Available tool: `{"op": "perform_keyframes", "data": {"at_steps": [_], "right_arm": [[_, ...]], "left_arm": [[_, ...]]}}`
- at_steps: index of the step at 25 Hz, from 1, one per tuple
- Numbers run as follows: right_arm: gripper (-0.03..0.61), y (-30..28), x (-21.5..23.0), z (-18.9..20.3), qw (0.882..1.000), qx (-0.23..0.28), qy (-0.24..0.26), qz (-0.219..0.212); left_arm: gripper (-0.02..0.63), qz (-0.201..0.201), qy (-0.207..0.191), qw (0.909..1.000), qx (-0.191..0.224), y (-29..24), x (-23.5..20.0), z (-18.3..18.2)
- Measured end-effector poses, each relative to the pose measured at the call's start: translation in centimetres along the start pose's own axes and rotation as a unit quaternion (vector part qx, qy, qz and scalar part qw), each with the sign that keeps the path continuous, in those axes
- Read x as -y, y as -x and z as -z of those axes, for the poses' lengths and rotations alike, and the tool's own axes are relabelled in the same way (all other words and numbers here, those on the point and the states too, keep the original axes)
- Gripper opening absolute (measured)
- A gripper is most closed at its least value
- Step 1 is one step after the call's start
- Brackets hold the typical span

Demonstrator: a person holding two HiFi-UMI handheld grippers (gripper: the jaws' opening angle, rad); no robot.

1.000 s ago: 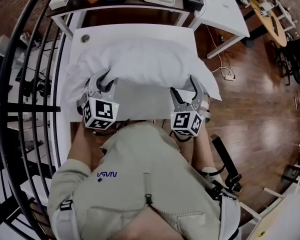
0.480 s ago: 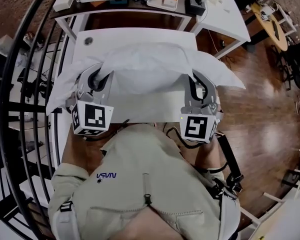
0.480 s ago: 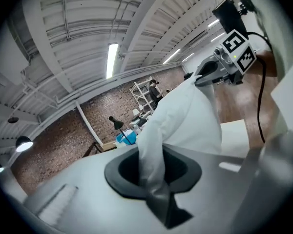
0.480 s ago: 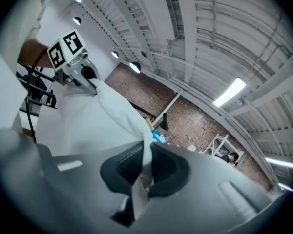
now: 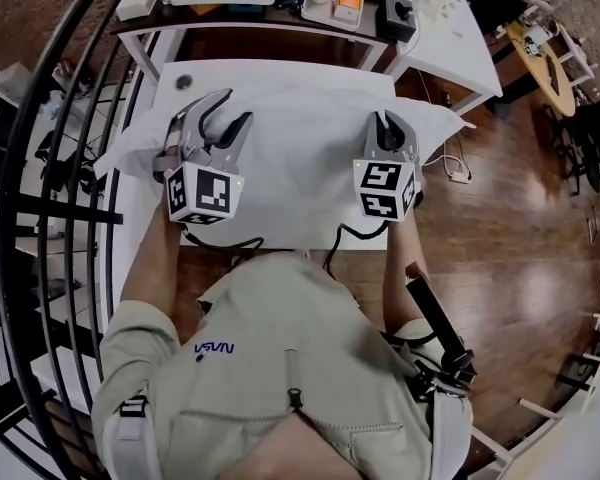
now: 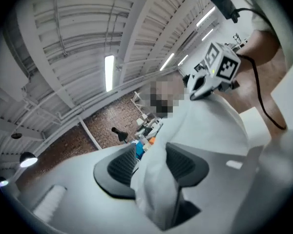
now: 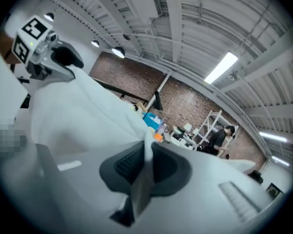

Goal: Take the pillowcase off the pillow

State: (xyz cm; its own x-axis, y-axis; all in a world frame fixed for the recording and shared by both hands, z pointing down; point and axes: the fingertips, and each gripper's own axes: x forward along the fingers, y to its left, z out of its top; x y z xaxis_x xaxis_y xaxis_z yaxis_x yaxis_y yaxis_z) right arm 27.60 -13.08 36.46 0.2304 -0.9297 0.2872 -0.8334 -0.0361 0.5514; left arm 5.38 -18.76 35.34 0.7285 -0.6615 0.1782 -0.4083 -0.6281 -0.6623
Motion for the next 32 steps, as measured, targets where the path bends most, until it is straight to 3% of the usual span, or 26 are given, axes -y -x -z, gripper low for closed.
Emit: {"op": "perform_keyframes", "data": {"at_steps": [2, 6, 8, 12, 15, 18, 23, 27, 32], "right_arm": [[0.029, -1.2, 0.4, 0.2, 1.000, 0.001, 0.004, 0.007], [0.031, -3.2, 1.4, 1.4, 0.999, -0.014, 0.014, 0.025], [0.035, -4.1, 1.5, 1.5, 0.999, -0.022, 0.023, 0.030], [0.055, -5.9, 0.9, 1.3, 1.000, -0.016, 0.013, 0.016], [0.062, -7.0, 0.8, 1.7, 1.000, -0.010, 0.001, 0.017], [0.155, -6.1, 0.6, 1.4, 1.000, 0.005, -0.027, 0.012], [0.175, -3.2, -3.7, 3.7, 0.994, 0.004, -0.097, -0.043], [0.237, -2.8, -8.4, 8.1, 0.991, -0.051, -0.069, -0.098], [0.281, -4.1, -10.0, 12.0, 0.987, -0.108, -0.013, -0.119]], "left_arm": [[0.206, -0.033, 0.031, 0.9986, 0.028, 1.1, -0.9, -1.2], [0.207, -0.072, 0.133, 0.9881, 0.030, 3.7, -1.2, -1.5], [0.207, -0.060, 0.172, 0.9832, 0.007, 4.2, 0.9, 0.9], [0.273, -0.004, 0.204, 0.9763, -0.072, 2.4, 6.4, 6.8], [0.297, 0.015, 0.213, 0.9695, -0.119, 0.5, 8.9, 10.8], [0.332, 0.040, 0.219, 0.9644, -0.142, -1.0, 10.4, 13.1], [0.388, 0.086, 0.226, 0.9567, -0.162, -2.6, 12.7, 16.0], [0.428, 0.091, 0.204, 0.9615, -0.160, -4.5, 13.5, 17.7], [0.425, 0.123, 0.175, 0.9545, -0.208, -5.4, 15.8, 20.3]]}}
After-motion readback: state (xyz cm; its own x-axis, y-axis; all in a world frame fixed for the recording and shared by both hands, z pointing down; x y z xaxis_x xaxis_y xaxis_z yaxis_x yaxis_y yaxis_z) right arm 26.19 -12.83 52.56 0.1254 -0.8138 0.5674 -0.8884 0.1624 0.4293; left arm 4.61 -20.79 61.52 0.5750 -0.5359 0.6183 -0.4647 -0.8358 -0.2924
